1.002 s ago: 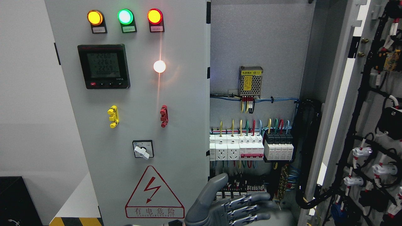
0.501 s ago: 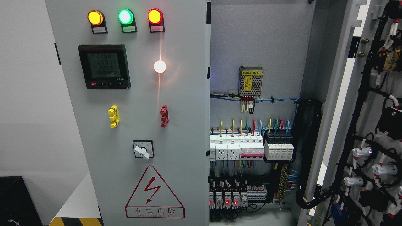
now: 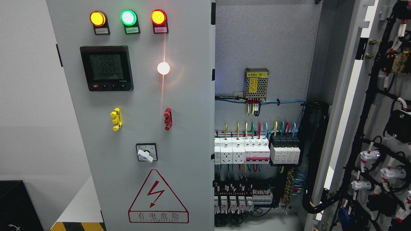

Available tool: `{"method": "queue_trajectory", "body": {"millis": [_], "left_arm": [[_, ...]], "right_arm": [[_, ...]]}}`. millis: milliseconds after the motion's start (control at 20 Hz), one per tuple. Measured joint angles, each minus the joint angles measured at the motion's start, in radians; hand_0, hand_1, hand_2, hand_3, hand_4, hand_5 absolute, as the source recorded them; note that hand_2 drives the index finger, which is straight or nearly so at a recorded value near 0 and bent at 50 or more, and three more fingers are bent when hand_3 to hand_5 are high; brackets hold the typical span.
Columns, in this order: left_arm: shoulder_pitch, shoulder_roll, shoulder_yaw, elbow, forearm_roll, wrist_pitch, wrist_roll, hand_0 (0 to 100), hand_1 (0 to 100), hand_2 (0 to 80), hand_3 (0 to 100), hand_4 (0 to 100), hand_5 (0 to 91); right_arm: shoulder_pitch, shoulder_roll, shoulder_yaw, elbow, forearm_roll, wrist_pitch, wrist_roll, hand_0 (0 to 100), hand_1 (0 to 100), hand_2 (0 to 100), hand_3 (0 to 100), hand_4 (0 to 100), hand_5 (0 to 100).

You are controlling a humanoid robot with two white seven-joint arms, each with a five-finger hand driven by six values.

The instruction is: Open door with both hands

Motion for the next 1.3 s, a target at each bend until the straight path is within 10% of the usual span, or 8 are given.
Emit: {"method": "queue_trajectory", "body": {"millis": [551, 1302], "left_arm": [[0.110, -0.159, 0.060, 0.465, -0.079, -0.015, -0.004, 0, 0, 0.0, 0, 0, 0.0], [0.030, -0.452, 0.101, 1.142, -0.207, -0.035, -0.029, 0, 0, 0.0, 0, 0, 0.0]], "right_arm": [[0.000, 0.000, 0.000, 0.000, 0.000, 0.000, 0.000, 19, 0, 0, 0, 0, 0], [0.000, 0.000, 0.000, 0.000, 0.000, -0.001, 0.000, 19, 0, 0, 0, 0, 0]]}}
